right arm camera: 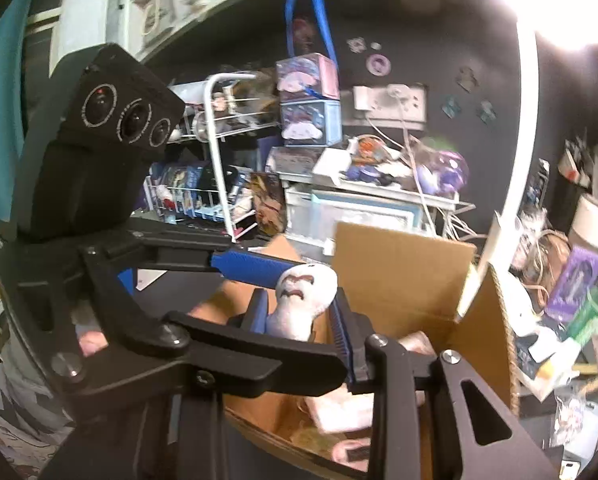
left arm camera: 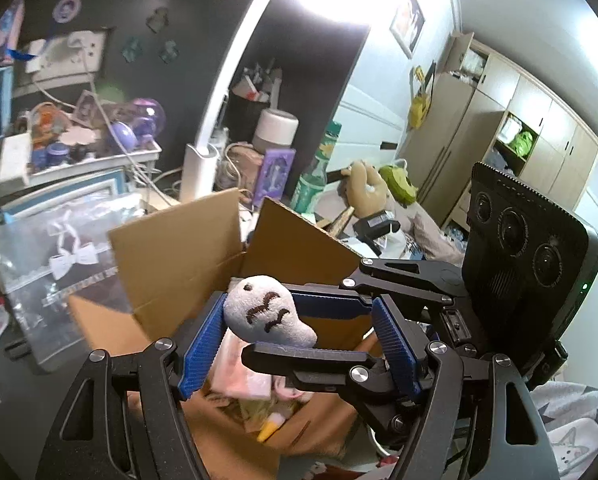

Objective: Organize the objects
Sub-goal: 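Carry the small plush into the cardboard box and release it, then move the right gripper back to the lavender cable on the desk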

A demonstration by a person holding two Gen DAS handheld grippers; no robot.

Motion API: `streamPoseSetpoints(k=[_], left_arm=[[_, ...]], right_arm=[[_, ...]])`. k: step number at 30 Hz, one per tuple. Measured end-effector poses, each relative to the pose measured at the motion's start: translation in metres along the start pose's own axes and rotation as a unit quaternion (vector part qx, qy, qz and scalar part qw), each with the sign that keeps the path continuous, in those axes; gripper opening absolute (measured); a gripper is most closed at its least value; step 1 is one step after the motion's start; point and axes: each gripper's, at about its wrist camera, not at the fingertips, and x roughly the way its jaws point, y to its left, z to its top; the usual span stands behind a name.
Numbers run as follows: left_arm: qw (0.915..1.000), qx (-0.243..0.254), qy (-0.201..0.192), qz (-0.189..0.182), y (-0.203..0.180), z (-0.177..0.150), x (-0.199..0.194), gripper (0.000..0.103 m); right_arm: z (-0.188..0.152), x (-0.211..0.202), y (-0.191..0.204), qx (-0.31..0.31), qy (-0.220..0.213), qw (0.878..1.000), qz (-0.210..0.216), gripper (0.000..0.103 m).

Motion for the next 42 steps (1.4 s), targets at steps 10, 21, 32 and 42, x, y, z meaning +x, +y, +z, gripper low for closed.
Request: streamPoseSetpoints(k=[10,21,32,42], left_arm=[[0.9996,0.004,0.027,-0.004,-0.006,0.008,0.026,0.07],[0.9994,0.007,0.026,0.02,-0.006,0.004,0.018,0.085],[0.9995,0.012,-0.015,0.025,-0.009,-0.003,-0.019,0.087],[0.9945,-0.006,-0.084,0.063,0.01,-0.034,-0.09,0.093]], right_arm=[[-0.011,-0.004,-0.027,0.017,0.005,1.0,-0.019,0.028],[-0.011,-0.006,-0.023,0.007,0.001,1.0,-0.025,0.058],[-0.007,-0.014,-0.002,0.003,-0.006,0.999,-0.034,0.068],[-0.005,-0.032,0.051,-0.014,-0.042,0.999,-0.009,0.068]])
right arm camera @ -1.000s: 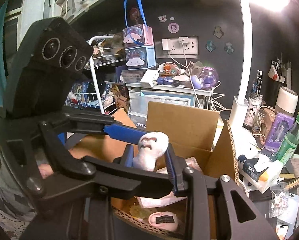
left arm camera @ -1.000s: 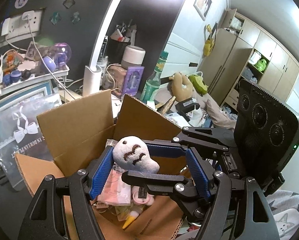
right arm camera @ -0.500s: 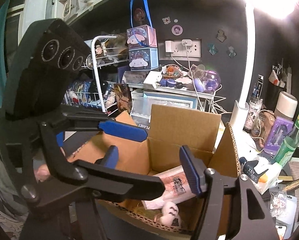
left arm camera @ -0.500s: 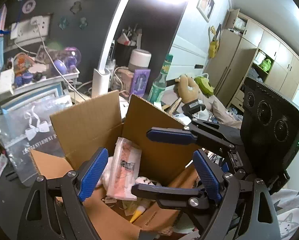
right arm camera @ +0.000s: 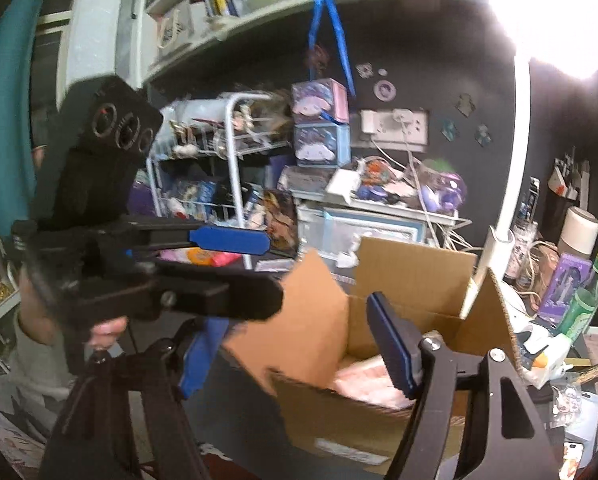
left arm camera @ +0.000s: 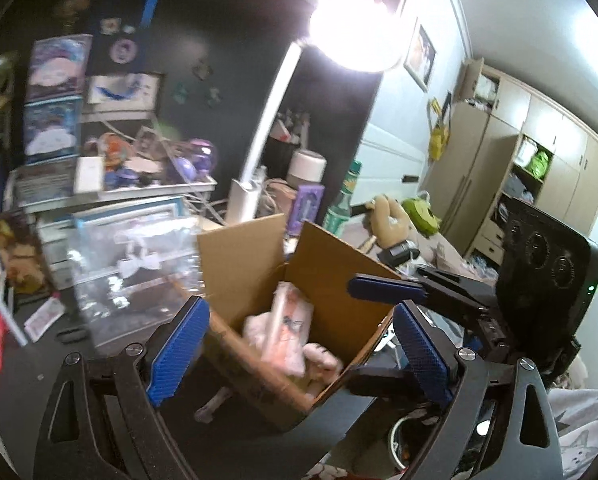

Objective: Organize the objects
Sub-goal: 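Move the right gripper back to the lavender cable on the desk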

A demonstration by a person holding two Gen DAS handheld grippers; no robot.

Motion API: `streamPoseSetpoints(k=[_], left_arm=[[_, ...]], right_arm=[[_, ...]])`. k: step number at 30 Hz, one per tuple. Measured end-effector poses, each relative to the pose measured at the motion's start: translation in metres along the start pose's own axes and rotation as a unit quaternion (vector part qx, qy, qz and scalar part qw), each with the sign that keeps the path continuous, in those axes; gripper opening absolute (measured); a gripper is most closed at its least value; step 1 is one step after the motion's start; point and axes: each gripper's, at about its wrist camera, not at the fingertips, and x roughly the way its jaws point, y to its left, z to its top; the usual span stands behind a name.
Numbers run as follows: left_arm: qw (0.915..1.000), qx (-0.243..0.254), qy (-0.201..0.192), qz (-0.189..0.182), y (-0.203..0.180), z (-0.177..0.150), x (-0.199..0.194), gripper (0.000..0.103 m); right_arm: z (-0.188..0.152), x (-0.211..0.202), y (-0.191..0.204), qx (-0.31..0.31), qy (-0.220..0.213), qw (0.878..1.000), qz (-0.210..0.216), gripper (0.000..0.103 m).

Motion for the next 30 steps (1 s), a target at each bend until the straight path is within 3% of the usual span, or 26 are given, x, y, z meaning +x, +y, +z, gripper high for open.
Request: streamPoseSetpoints(k=[11,16,22,30], left_arm=[[0.9985,-0.041,-0.023,0.026,0.057,-0.05,-0.056,0.094],[0.997,-0.068,-0.022,0.031,0.084,-0.076,-0.065,0.094],[0.995,-0.095,-0.011,0.031,0.108,-0.101,-0.064,0.094],[0.9912,-0.13,0.006,0.025,0.135,-0.123,-0.057,0.094]], right_arm=[[-0.011,0.009,0.08,-0.026,-0.013,0.999,0.023,0.068],[-0.027,0.036,0.108,-0.025,0.004,0.999,0.023,0.06],[-0.051,0.085,0.108,0.032,0.063,0.997,0.032,0.054],[-0.084,0.14,0.079,0.074,0.125,0.988,-0.046,0.052]])
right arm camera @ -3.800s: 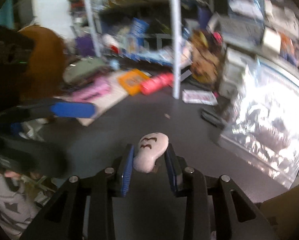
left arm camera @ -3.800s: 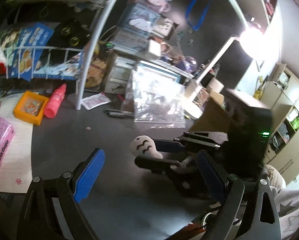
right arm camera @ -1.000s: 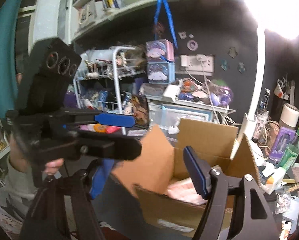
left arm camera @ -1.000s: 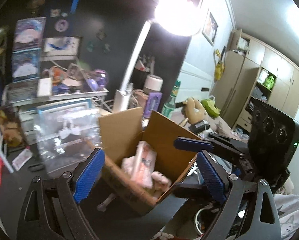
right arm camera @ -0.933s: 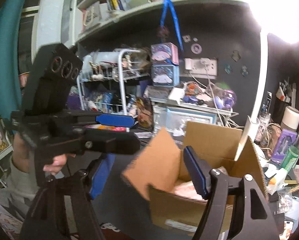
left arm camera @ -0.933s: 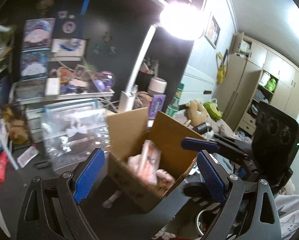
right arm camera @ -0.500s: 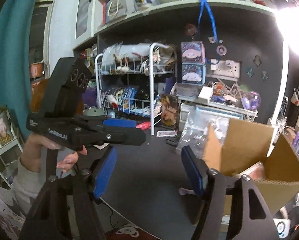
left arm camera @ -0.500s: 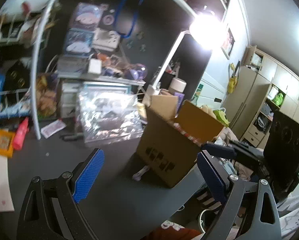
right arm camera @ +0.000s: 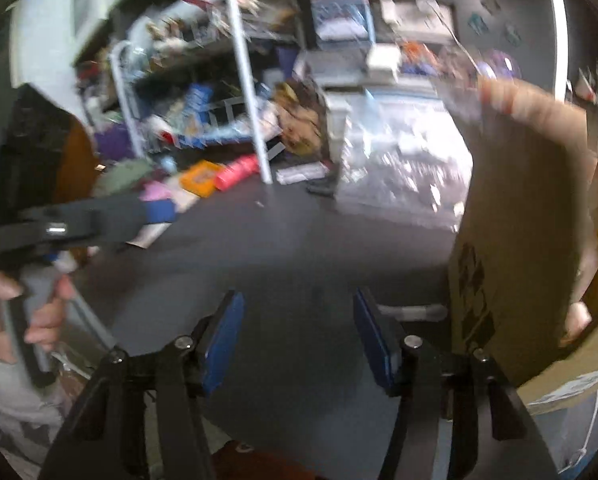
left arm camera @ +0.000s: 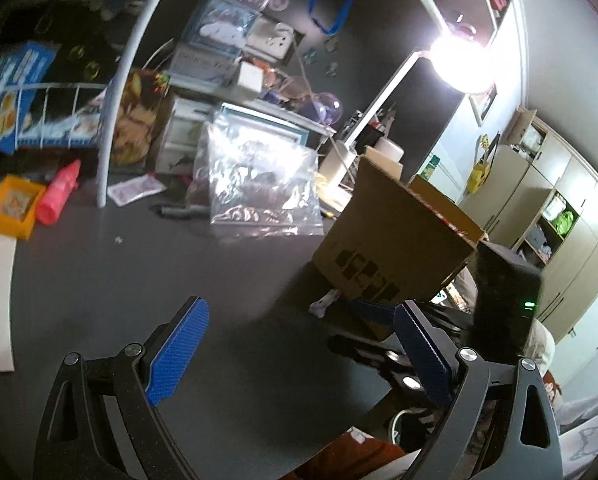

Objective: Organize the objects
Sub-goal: 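Move the right gripper back to the lavender cable on the desk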

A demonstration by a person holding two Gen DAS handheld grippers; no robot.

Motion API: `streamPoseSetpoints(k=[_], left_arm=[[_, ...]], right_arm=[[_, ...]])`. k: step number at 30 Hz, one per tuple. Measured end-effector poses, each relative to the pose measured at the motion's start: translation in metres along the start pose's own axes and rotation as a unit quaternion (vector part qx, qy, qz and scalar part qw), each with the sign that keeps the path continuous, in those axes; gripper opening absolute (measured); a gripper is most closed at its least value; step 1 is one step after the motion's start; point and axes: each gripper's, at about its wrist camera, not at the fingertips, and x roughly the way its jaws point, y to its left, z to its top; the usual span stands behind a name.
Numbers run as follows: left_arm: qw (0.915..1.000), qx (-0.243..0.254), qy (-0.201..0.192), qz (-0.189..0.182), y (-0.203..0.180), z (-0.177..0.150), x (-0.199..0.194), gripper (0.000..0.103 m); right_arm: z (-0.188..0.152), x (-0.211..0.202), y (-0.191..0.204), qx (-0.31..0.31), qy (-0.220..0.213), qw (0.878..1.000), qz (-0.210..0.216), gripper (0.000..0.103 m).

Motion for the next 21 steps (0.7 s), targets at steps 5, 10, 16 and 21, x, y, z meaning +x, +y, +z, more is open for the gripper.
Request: streamPoseSetpoints(k=[5,10,16,21], left_arm=[[0.9997,-0.014,0.014,0.012,0.013,-0.007,0.006,0.094],[0.9996,-0.016,0.019,0.017,0.016,-0.012,0.005,0.094],[0.9994,-0.018,0.023,0.016,0.019,-0.015,0.006,0.094],[0.9993,-0.02,0.027,0.018,0.022,-0.016,0.007,0.094]], right_arm=[[-0.003,0.024,-0.001,-0.062,-0.005,0.993,-0.1,0.043],[-0.005,0.031,0.005,-0.099,-0.008,0.986,-0.137,0.039],[-0.008,0.041,0.017,-0.128,0.006,0.982,-0.138,0.038],[-0.005,0.052,-0.006,-0.08,0.03,0.985,-0.149,0.038]])
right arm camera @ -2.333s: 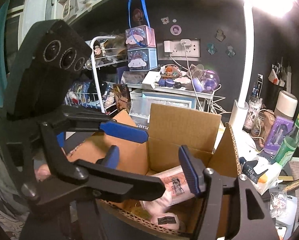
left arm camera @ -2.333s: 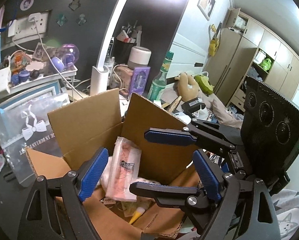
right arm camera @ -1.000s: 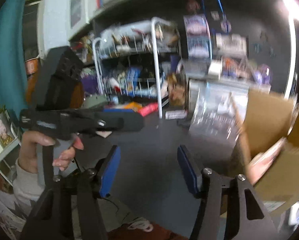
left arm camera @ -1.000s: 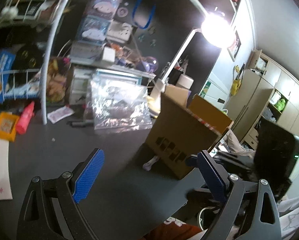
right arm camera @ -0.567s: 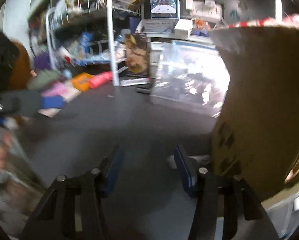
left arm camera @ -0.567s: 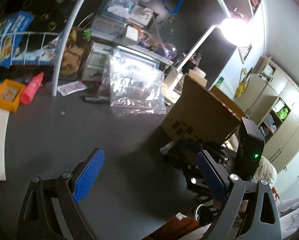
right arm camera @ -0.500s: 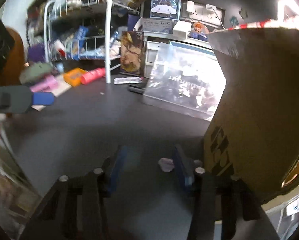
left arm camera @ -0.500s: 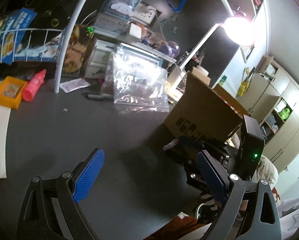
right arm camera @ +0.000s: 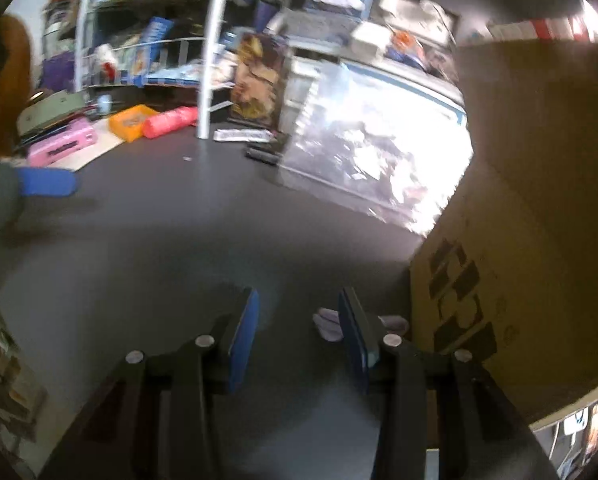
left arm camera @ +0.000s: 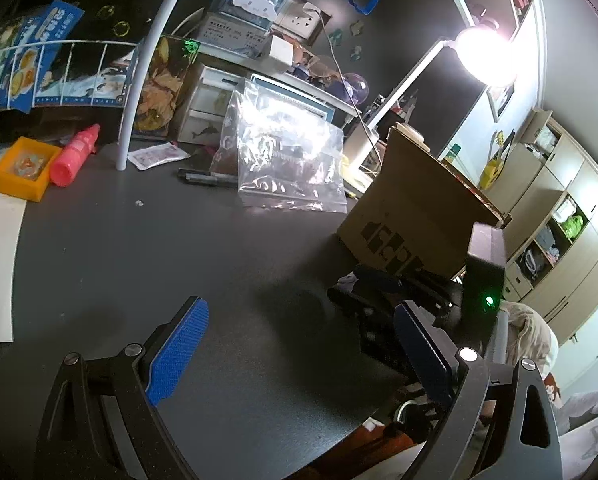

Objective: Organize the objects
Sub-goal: 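Move the right gripper back to the lavender cable on the desk, then grasp the lavender cable with the white tie with the right gripper and lift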

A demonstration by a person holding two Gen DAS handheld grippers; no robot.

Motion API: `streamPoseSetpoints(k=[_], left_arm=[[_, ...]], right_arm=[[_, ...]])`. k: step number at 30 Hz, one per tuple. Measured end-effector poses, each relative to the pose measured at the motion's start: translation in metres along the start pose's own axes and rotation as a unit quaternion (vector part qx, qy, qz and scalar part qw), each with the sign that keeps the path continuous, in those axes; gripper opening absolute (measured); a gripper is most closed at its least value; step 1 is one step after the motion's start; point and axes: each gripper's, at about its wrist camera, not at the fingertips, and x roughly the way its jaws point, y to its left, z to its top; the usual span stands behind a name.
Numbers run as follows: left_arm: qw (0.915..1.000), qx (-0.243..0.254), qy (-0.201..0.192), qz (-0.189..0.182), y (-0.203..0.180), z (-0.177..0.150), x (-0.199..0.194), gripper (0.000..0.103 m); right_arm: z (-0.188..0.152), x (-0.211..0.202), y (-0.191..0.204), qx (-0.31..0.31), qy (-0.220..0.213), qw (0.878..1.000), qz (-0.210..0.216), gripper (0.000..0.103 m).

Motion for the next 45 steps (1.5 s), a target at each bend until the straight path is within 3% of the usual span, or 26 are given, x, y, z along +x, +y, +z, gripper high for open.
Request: streamPoseSetpoints(k=[11,24,27,29,30,31,39,41,42,45], left_arm=[[1.0,-0.005,0.007,0.0,0.005,-0.002,0.004,0.094],[0.9999,-0.011,0.004,0.002,0.008,-0.004,-0.001,0.094],[0.9999,-0.014,0.003,0.005,0.011,-0.005,-0.004,0.094],[0.9998,-0.016,0.002,0.007,0.013,-0.006,-0.006,0.094],[0.9998,-0.017,0.002,0.008,0.014,-0.006,-0.006,0.094],[0.9998,-0.017,0.002,0.009,0.014,-0.005,-0.006,0.094],[0.9998,-0.018,0.005,0.009,0.015,-0.006,-0.004,0.094],[0.9998,-0.017,0.007,0.009,0.014,-0.005,-0.002,0.094],[0.9998,-0.017,0.008,0.009,0.013,-0.006,-0.002,0.094],[0.9997,-0.017,0.012,0.009,0.011,-0.006,0.0,0.094]], right_arm=[[-0.002,0.009,-0.009,0.029,0.021,0.999,0.016,0.038],[0.005,-0.004,0.03,0.038,0.01,0.985,0.17,0.037],[0.006,-0.01,0.027,0.04,-0.005,0.987,0.158,0.039],[0.006,-0.01,0.022,0.043,-0.008,0.99,0.136,0.055],[0.006,-0.007,0.018,0.047,-0.005,0.991,0.127,0.069],[0.006,-0.004,0.014,0.052,0.001,0.991,0.125,0.073],[0.005,0.01,0.013,0.055,0.02,0.989,0.139,0.073],[0.006,0.01,0.016,0.047,0.019,0.989,0.137,0.067],[0.006,0.01,0.017,0.041,0.017,0.99,0.131,0.055],[0.006,0.01,0.019,0.034,0.016,0.991,0.129,0.055]])
